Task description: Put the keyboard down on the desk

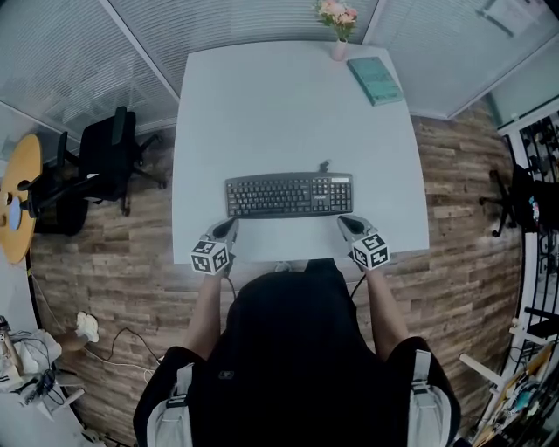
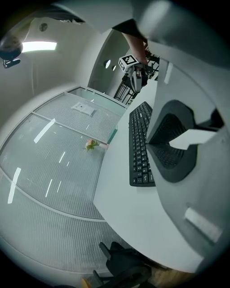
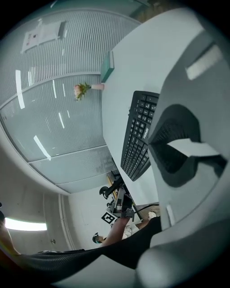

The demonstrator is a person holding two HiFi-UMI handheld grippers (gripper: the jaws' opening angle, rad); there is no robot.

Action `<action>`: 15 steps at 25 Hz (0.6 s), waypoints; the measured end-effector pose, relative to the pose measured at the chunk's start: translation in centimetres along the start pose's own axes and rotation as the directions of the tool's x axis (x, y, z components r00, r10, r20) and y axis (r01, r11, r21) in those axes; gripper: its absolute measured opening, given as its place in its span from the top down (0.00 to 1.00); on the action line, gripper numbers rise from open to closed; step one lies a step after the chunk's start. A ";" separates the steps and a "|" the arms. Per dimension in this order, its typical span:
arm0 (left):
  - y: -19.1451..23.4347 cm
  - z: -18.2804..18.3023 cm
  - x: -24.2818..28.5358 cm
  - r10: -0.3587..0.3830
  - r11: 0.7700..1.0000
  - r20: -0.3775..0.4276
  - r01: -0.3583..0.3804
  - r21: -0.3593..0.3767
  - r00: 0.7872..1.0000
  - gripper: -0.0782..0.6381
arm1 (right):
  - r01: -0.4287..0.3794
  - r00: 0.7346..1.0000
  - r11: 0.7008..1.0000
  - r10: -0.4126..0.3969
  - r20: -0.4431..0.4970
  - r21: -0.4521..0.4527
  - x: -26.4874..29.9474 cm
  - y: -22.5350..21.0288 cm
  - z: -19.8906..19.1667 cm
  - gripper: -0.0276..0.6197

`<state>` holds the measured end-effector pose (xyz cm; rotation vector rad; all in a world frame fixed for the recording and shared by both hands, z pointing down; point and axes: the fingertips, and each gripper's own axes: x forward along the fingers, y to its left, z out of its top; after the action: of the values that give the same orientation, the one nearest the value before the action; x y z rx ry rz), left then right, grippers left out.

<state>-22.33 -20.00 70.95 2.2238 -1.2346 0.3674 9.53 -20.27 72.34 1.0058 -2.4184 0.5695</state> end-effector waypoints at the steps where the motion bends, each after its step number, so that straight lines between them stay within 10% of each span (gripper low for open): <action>1: -0.4 -0.3 -0.3 -0.008 1.000 -0.009 0.009 0.015 1.000 0.88 | 0.000 1.000 1.000 0.000 0.001 -0.003 -0.3 0.3 -0.1 0.95; 15: -1.8 -3.4 -2.1 -0.054 0.998 -0.064 0.055 0.010 0.997 0.88 | -0.034 0.998 0.997 0.038 -0.053 0.071 -0.7 3.3 -3.2 0.95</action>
<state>-21.88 -15.78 72.05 2.2332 -1.1394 0.4216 8.36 -16.09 73.91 0.9639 -2.3882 0.6902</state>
